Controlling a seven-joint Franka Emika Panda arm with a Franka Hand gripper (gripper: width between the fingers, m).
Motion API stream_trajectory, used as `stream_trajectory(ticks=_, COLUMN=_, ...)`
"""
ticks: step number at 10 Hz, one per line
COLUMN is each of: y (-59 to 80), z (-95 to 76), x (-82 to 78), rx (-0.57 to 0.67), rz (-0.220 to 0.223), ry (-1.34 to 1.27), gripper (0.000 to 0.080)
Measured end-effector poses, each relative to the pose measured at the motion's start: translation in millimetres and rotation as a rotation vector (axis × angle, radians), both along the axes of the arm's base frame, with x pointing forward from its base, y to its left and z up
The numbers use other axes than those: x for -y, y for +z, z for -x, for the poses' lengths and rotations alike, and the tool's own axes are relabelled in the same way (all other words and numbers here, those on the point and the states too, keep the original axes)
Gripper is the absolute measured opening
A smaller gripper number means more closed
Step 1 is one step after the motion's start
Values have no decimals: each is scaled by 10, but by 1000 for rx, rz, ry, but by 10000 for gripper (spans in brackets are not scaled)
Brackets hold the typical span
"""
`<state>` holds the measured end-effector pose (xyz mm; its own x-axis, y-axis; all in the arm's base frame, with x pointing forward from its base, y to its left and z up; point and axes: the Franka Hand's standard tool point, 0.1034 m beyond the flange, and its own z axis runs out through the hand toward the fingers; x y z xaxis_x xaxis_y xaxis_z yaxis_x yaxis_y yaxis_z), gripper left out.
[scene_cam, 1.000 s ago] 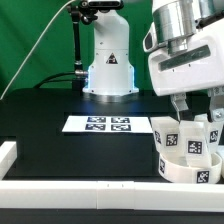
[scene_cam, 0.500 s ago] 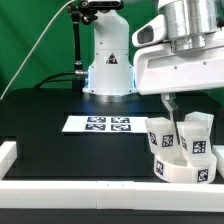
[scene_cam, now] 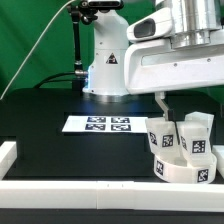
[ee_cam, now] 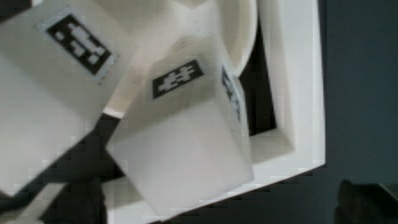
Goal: Assemble stool
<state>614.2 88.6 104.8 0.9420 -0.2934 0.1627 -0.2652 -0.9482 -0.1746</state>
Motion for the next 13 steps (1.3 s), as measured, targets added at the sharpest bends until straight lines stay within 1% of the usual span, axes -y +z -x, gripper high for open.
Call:
stream_trajectory(ticks=1, y=-4, z=-1, x=10, rx=9, rz=19, ry=78, gripper=649)
stream_trajectory(ticks=3, y=-40, z=12, x=3, rx=38, rz=105, ry=387, gripper=649)
stream_trajectory(ticks=4, y=-52, z=28, x=-25, rx=30, rz=130, ry=508, gripper=649)
stream_trajectory(ticks=6, y=-40, z=-1, x=-73, rx=23, rz=189, ry=750, gripper=649)
stream_trajectory(ticks=10, y=-54, z=-5, x=19, rx=31, rz=260, ry=996, gripper=649)
stream_trajectory(ticks=11, y=-78, z=4, x=22, rx=36, rz=302, ry=1186, gripper=649)
stream_trajectory(ticks=13, y=-91, z=13, x=-82, rx=-14, rz=354, ry=1378, gripper=649)
